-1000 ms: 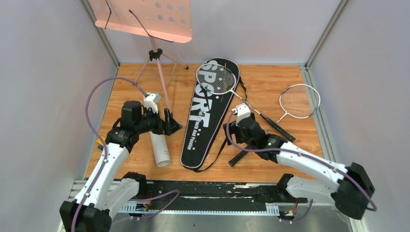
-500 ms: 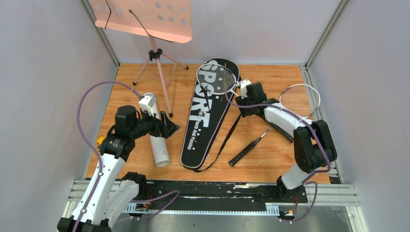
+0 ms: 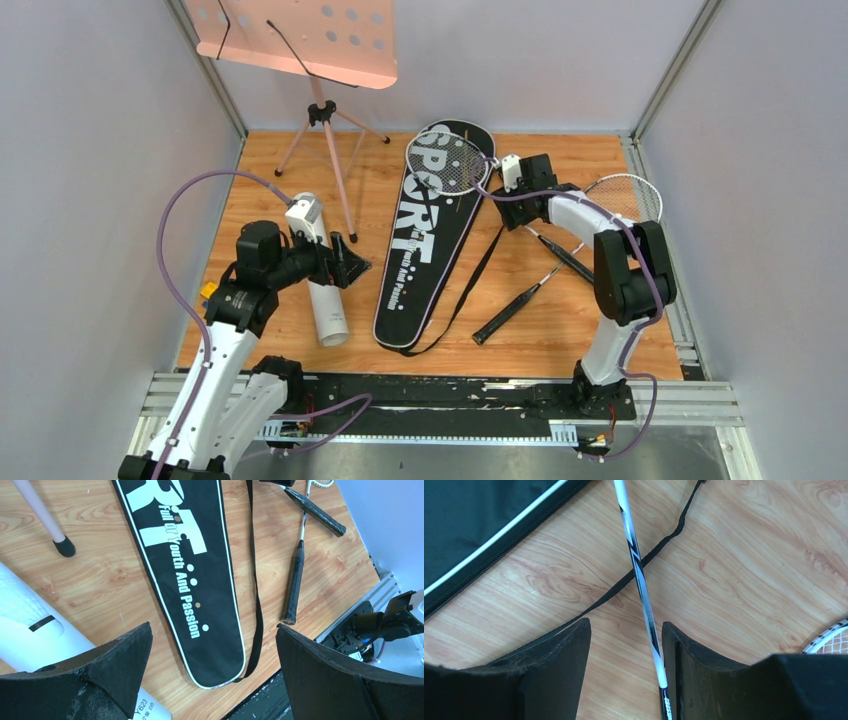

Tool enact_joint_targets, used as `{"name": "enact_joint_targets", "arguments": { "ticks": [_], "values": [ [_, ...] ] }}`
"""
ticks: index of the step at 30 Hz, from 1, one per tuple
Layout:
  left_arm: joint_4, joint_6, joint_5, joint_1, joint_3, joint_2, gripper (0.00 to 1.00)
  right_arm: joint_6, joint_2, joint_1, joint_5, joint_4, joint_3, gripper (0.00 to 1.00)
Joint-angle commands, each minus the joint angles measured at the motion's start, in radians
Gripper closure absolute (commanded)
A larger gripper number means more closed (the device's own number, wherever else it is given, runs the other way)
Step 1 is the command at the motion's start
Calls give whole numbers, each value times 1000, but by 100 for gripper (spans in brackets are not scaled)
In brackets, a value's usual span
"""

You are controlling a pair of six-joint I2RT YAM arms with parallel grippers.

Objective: Pack up the badminton gear

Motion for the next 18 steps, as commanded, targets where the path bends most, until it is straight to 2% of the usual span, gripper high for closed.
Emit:
{"name": "enact_joint_targets", "arguments": {
  "ticks": [1,12,18],
  "values": [
    [24,7,16,-2,-1,-6,0,-52,41,-25,-48,-16,66,45],
    [24,3,15,-3,-2,1,0,-18,159,-48,-52,-20,112,48],
    [24,2,17,-2,-2,12,0,-20,155,-48,-89,-21,115,63]
  ]
}}
